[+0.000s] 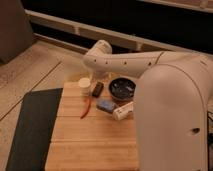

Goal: Place the eraser in the ceramic cup

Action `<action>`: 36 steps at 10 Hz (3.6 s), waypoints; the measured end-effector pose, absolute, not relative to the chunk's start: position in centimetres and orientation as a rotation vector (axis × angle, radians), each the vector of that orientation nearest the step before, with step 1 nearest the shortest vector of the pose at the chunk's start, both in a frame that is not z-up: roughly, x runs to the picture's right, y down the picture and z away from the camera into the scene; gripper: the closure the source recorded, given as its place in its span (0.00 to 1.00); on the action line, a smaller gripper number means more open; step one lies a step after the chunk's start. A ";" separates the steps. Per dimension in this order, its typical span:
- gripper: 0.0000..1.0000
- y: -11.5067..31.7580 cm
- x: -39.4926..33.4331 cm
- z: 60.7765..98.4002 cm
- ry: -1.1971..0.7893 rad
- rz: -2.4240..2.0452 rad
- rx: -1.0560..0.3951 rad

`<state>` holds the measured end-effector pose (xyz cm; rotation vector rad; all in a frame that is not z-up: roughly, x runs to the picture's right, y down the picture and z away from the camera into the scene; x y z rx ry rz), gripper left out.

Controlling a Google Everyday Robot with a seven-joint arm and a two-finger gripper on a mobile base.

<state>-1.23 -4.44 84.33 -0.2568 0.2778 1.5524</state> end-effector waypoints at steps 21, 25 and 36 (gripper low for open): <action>0.35 -5.2 -0.4 96.3 0.392 1.681 -0.271; 0.35 -4.5 -3.0 98.5 0.376 1.620 -0.327; 0.55 -1.2 -1.8 102.9 0.450 1.600 -0.409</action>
